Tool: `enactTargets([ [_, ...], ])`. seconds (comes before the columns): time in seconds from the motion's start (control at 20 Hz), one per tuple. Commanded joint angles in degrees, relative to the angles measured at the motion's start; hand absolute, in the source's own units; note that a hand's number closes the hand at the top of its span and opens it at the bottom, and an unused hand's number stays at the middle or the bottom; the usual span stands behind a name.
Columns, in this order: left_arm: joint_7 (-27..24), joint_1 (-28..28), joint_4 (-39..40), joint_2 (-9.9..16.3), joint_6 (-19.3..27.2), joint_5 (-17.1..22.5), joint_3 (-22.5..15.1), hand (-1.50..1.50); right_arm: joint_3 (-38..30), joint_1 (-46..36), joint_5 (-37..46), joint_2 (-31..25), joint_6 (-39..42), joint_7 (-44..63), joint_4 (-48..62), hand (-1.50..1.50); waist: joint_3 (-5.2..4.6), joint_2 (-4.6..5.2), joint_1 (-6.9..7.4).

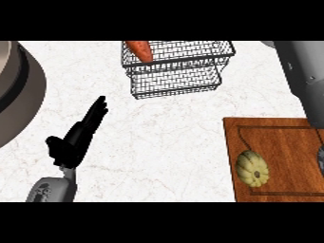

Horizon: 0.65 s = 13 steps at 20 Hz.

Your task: Pick the sweet potato from the cutting board and place it in the tiered basket

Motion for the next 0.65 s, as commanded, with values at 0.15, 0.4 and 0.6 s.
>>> enactTargets([
  [0.15,-0.95,1.24,-0.04,-0.57,-0.01,-0.23,-0.49,0.00,-7.32,8.32,-6.52,-11.55,2.99,-11.15,-2.64,-1.50,0.11,0.21,-0.03],
  [0.4,-2.91,-0.46,2.54,0.79,-1.16,0.93,1.75,0.00,-10.11,10.11,-9.51,-21.63,11.12,-10.82,-1.59,-1.50,0.06,0.08,-0.35],
  [0.6,0.18,0.58,-1.20,-0.52,-0.32,-0.20,-0.64,0.00,-11.24,16.38,-11.05,-27.79,19.65,-16.24,1.07,-1.50,0.13,0.15,0.28],
])
